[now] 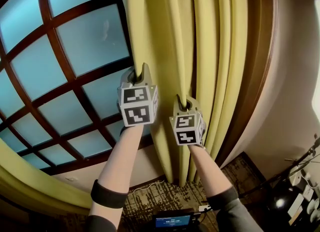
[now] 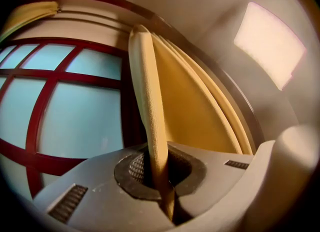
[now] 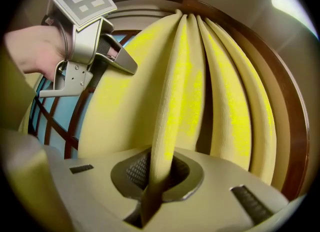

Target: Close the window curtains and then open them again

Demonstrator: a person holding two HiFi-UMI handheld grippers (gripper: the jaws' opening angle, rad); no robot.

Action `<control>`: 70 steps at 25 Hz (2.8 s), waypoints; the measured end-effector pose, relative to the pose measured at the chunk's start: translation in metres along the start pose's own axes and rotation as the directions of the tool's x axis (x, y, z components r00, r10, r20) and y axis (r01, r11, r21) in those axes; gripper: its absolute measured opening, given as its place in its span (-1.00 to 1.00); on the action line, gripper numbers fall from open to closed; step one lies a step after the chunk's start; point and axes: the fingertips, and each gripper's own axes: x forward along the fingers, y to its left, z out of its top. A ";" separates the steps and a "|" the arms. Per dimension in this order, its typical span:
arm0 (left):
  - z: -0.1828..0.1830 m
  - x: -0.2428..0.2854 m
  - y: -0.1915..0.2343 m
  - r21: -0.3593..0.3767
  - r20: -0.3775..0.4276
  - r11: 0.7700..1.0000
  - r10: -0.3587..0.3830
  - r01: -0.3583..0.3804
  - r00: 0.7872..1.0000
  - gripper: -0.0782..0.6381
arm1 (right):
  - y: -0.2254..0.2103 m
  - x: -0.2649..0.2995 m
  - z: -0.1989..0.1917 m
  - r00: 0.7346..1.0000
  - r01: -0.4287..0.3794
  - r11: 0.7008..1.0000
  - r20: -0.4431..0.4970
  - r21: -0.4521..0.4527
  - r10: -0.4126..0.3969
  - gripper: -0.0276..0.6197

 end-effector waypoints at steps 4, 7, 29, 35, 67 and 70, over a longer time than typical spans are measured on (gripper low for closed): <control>-0.007 -0.005 0.023 -0.037 -0.003 0.998 0.043 -0.043 0.999 -0.79 | 0.019 0.004 0.004 0.999 -0.047 0.999 0.012 -0.007 0.047 -0.84; -0.010 -0.013 0.043 -0.049 -0.003 0.996 0.080 -0.080 0.997 -0.79 | 0.036 0.007 0.009 0.996 -0.087 0.996 0.022 -0.011 0.088 -0.84; 0.023 -0.166 0.266 -0.102 0.085 0.952 0.297 -0.288 0.951 -0.80 | 0.291 0.014 0.106 0.915 -0.360 0.920 0.132 -0.156 0.381 -0.85; 0.052 -0.226 0.338 -0.137 0.148 0.935 0.346 -0.328 0.926 -0.80 | 0.379 0.003 0.151 0.869 -0.434 0.883 0.176 -0.176 0.462 -0.85; -0.008 -0.458 0.568 -0.432 0.118 0.820 0.463 -0.375 0.878 -0.79 | 0.666 -0.059 0.179 0.774 -0.591 0.774 0.109 -0.225 0.623 -0.84; -0.017 -0.481 0.594 -0.434 0.113 0.812 0.479 -0.391 0.871 -0.79 | 0.707 -0.067 0.179 0.755 -0.611 0.753 0.104 -0.245 0.647 -0.84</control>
